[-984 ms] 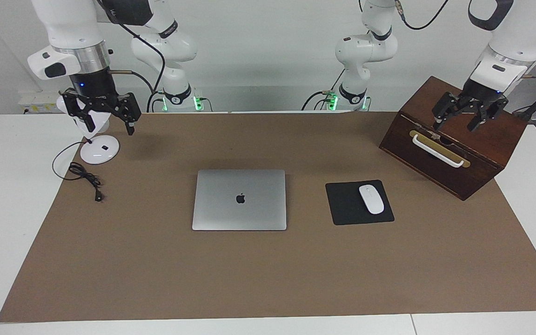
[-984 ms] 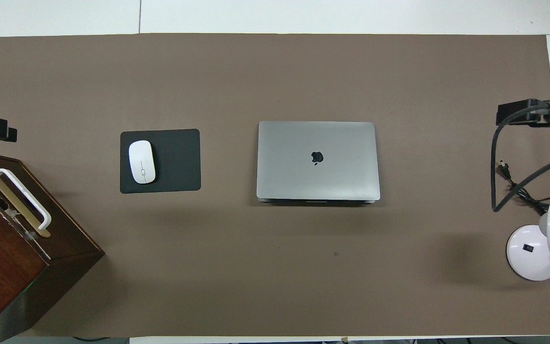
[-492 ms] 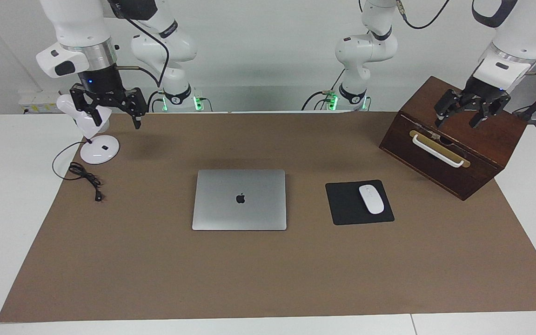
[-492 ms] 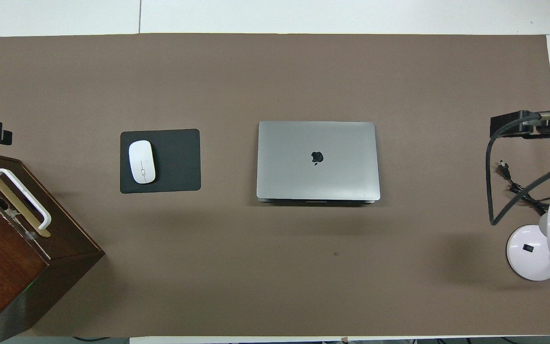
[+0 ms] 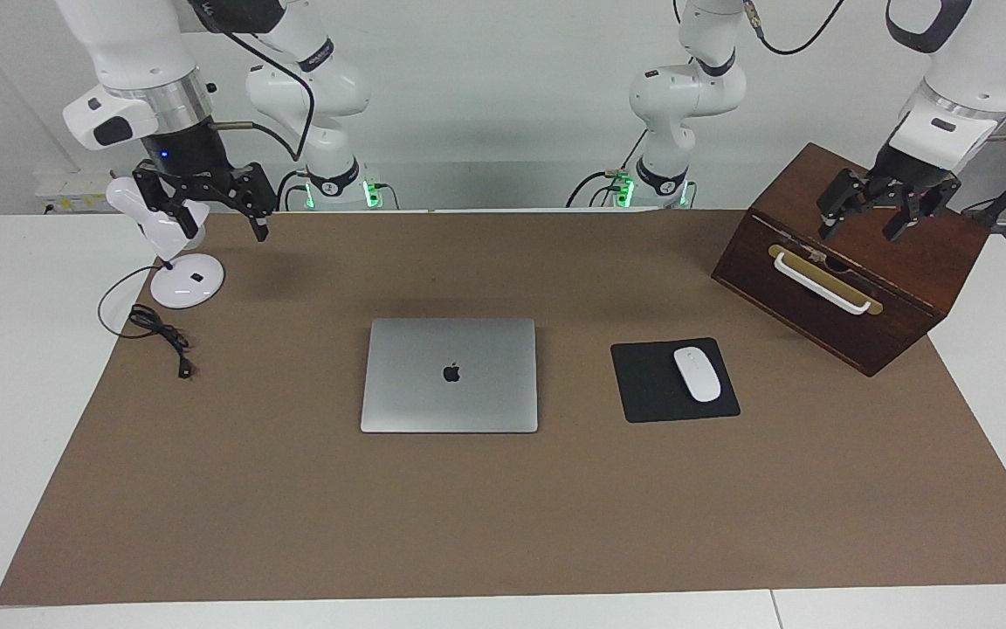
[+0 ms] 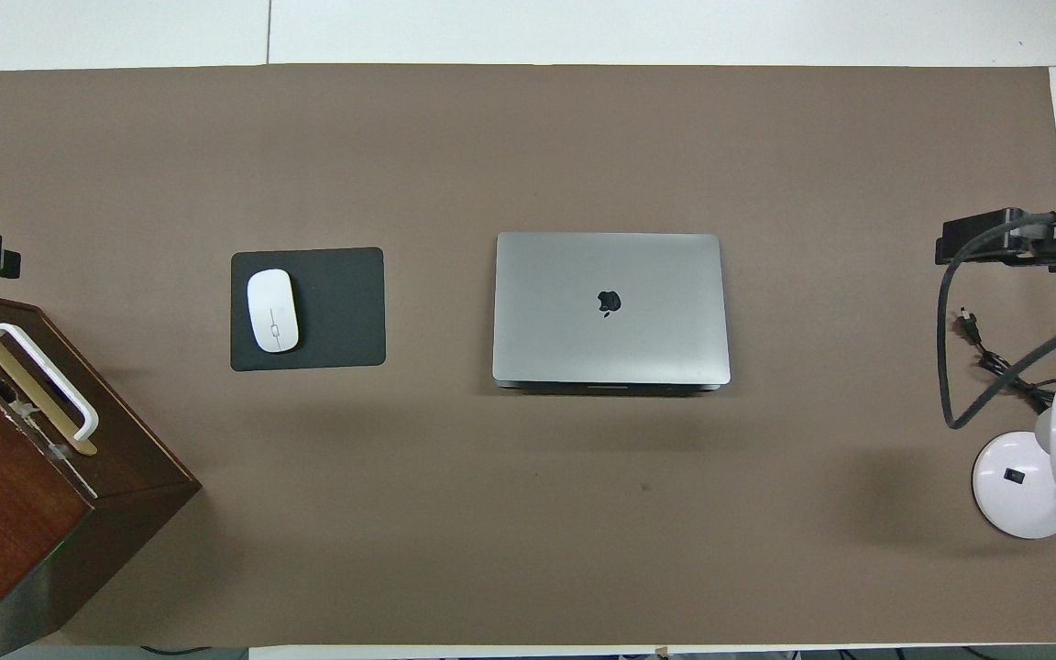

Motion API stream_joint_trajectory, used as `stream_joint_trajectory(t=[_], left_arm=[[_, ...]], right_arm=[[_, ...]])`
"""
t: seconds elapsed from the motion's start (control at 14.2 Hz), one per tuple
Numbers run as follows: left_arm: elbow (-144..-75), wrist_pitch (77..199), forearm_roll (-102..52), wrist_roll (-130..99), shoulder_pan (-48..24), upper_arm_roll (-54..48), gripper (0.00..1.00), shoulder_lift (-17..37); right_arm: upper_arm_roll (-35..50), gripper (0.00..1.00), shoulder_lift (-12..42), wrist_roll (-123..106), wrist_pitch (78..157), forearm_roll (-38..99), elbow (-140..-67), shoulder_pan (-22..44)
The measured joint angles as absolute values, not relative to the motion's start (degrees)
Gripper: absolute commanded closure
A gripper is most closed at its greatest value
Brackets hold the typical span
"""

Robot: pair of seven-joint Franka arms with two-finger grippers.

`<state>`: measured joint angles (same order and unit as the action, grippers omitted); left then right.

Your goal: Close laptop with both arms

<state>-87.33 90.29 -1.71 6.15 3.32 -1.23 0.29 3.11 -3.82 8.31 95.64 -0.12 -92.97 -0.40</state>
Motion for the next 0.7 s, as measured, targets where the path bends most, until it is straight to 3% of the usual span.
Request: stream_joint_trajectory(t=[0.7], left_arm=[[-87.33,90.32,-1.54,6.14,3.32,-1.23,0.0,0.29]], right_arm=[[3.07,0.0,-3.82,8.31,95.22,-0.11,-92.98,-0.4]])
